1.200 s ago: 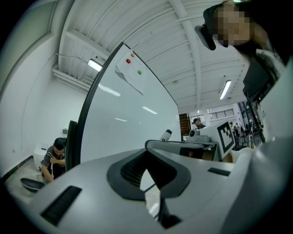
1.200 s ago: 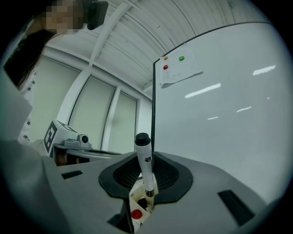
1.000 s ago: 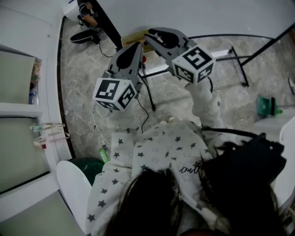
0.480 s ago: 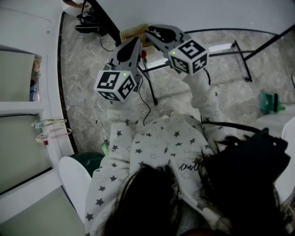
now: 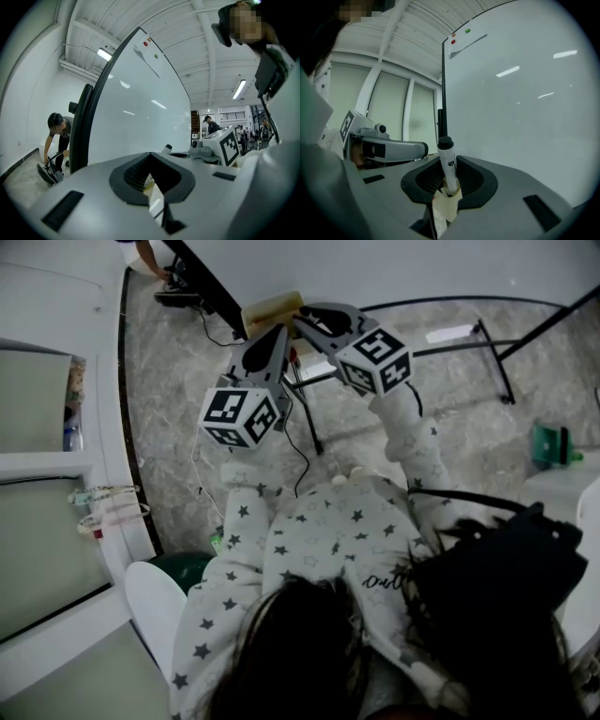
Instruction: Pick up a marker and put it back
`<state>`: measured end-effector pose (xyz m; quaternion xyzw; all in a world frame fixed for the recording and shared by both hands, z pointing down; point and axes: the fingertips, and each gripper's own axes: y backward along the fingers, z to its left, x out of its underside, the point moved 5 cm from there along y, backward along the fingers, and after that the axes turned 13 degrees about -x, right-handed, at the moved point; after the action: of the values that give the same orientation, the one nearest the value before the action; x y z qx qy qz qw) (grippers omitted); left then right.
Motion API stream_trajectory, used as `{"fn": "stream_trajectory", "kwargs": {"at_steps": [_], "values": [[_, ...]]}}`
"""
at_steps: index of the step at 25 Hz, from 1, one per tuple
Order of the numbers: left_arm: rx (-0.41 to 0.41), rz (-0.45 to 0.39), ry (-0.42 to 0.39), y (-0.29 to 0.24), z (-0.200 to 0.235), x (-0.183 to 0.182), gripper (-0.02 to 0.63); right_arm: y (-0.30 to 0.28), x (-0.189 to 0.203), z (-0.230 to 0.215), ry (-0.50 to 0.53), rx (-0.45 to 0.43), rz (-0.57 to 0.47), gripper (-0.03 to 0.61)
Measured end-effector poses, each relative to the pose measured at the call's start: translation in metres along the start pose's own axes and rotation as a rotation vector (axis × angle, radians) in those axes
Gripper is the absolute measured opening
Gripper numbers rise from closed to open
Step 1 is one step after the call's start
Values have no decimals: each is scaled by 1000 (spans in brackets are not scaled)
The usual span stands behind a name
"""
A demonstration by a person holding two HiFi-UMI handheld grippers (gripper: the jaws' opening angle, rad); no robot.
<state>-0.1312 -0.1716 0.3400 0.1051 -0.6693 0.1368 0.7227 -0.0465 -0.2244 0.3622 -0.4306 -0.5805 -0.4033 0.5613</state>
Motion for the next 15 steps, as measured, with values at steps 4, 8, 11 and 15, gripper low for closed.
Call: {"fn": "stream_trajectory", "kwargs": {"at_steps": [4,8,11,15], "values": [[1,3,1,-1,0,1,1,-1,8,-1,1,10,18,78],[-4,9,4,0,1,3,0,-2,14,-1,0,15,26,78],[-8,12,1,1,1,3,0,-3,18,0,16,22,39,78],[-9,15,0,1,1,3,0,-3,17,0,16,22,10,80]]}}
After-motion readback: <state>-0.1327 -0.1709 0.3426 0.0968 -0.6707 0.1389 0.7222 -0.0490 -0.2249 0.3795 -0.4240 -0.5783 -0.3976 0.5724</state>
